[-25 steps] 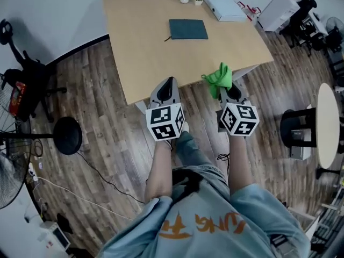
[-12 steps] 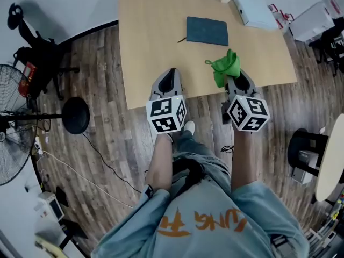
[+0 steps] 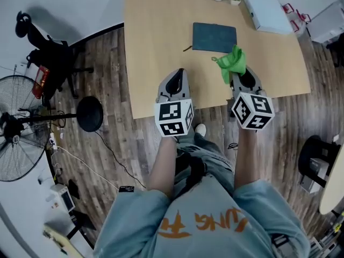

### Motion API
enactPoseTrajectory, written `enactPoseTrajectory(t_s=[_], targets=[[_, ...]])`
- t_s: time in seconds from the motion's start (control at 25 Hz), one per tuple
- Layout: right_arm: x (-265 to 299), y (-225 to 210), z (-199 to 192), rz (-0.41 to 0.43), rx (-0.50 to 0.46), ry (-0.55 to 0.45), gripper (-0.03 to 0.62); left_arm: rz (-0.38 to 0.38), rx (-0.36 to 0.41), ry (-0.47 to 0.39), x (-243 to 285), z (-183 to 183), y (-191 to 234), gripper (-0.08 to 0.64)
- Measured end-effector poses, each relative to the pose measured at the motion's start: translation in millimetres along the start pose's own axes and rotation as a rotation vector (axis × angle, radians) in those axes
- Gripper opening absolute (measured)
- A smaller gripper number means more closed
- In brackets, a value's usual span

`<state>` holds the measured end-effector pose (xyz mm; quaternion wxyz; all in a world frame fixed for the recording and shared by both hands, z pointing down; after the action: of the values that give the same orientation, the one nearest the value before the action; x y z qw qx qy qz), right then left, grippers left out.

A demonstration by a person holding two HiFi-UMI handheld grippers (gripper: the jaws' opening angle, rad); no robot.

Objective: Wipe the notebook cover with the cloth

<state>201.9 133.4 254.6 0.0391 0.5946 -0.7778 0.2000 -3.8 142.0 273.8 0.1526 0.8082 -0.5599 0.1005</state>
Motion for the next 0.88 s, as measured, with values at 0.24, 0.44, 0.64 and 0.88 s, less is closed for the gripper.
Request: enactPoseTrajectory(t_s=[0.24,0.44,0.64,0.88], targets=[[37.7,-6.1,-9.8,0.005,0.004,0.064,0.07,-0.011,-0.033,0.043,40.3,-7.3,11.2,0.017],[65.3,-11.7,-1.1,0.0,0.025,0.082,0.07,-0.026,-0.062,0.059,67.9,-5.2,23.7,0.017],[99.7,4.4,0.3,0.035,0.012,0.11,0.069,-0.008,-0.115,0.077,86.4,-9.0,53.7,0.017],[141.0,23.1,-14.2,0.069,0.029,0.152,0.069,-0.005,-0.165,0.087,100.2,-18.1,80.0,0.017]])
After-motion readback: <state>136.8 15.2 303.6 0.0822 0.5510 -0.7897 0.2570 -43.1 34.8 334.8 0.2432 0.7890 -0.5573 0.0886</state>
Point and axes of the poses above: the fingertips, and each gripper's own axes: x forward along the fingers, y to its left, z out of its top, the point moved 6 cm from there along -x, backward along the fingers, and after that the axes turned 3 degrees about x, right-handed, at the moved point
